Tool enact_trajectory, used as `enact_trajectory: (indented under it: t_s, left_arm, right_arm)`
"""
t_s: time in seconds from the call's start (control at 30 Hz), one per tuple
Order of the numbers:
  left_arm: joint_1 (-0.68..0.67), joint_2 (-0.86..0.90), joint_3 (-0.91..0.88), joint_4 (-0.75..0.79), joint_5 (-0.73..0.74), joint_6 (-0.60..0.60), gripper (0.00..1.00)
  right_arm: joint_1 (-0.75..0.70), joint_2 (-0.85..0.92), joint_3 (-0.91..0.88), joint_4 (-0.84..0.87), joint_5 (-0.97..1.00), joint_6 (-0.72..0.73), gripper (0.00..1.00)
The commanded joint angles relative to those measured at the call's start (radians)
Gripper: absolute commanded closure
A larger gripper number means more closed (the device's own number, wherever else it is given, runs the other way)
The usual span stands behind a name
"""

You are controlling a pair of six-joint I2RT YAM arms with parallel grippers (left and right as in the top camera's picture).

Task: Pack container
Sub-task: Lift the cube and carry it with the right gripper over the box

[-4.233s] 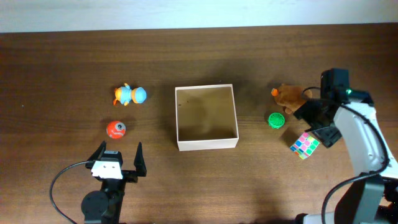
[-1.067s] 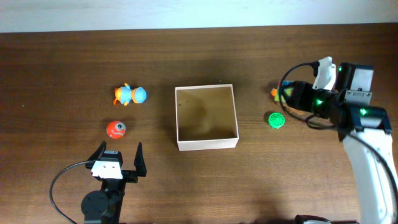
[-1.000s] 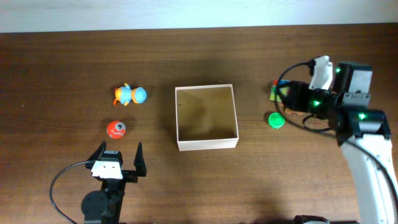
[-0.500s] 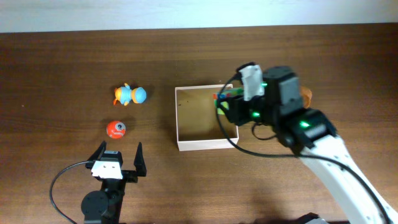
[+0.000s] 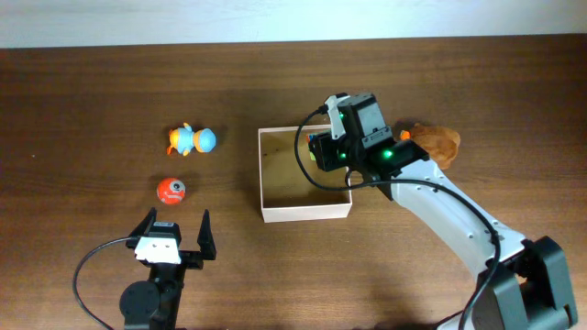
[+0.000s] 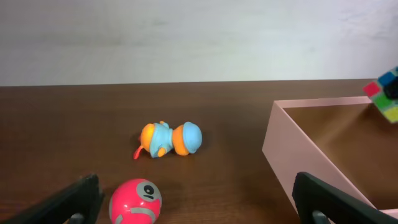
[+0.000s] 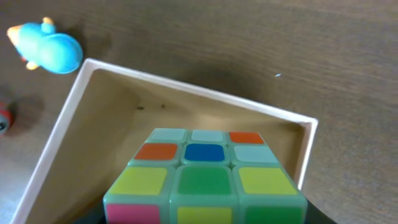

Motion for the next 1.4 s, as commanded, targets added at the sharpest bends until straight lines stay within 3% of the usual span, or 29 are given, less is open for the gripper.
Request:
enact_trajectory:
  t_s: [0.0,0.8,1.37]
  left_arm:
    - [-0.003,-0.009,-0.006,0.000,-0.007,0.016,0.01]
    - [-0.003,-0.009,-0.006,0.000,-0.007,0.016,0.01]
    - [-0.003,-0.009,-0.006,0.000,-0.007,0.016,0.01]
  right_arm:
    - [0.003,0.008,0.031,0.005,0.073,-0.008,0.47]
    - [0.003,0.146,0.031,0.070,0.150,0.069,0.53]
    - [0.005,0.146,0.031,0.071,0.148,0.068,0.40]
